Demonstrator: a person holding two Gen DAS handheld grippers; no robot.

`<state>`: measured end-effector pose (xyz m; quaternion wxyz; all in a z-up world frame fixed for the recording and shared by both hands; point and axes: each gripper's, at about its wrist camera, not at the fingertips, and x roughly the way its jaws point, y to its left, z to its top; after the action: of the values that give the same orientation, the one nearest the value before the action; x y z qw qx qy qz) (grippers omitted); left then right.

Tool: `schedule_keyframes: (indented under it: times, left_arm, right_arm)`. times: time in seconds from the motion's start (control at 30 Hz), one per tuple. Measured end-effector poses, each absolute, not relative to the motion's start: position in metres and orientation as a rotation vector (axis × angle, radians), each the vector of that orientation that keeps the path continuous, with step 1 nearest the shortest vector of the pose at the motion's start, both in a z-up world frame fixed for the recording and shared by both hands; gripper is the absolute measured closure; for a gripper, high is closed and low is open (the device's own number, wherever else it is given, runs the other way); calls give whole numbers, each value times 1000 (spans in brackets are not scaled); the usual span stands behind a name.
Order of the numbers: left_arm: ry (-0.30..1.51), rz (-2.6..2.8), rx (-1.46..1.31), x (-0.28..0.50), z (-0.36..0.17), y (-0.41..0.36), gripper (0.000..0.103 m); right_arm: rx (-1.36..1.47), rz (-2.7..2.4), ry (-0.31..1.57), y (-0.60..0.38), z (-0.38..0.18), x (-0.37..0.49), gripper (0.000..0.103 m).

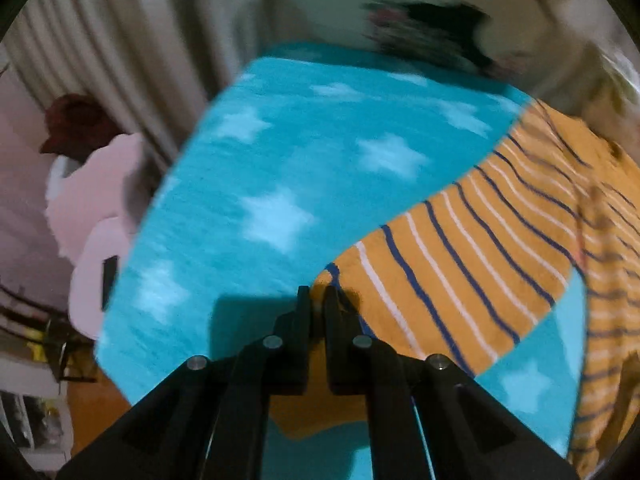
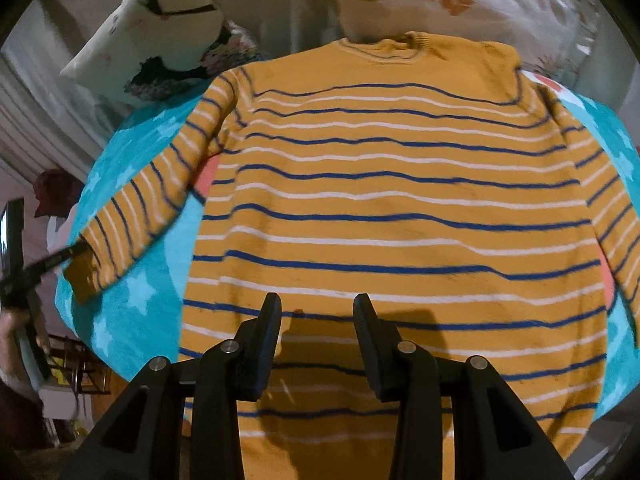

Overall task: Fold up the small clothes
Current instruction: 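Grasp the sleeve cuff with the left tool and pull the sleeve straight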

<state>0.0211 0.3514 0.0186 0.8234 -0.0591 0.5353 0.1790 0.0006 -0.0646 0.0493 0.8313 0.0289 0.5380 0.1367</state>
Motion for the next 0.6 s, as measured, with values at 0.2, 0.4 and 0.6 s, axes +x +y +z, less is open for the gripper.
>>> schedule_keyframes:
  times: [0.2,0.4,0.6]
  left_arm:
    - [1072,405,-186,15,39,368,83]
    - [1006,409,-191,-8,68,347,54]
    - [972,418,-355,-29,79,355,45]
  right_arm:
    - [26,374,1145,-25,47,7,62]
    - [-74,548,1162,32,40,3,62]
    - [-129,527,1331,57,3,11,62]
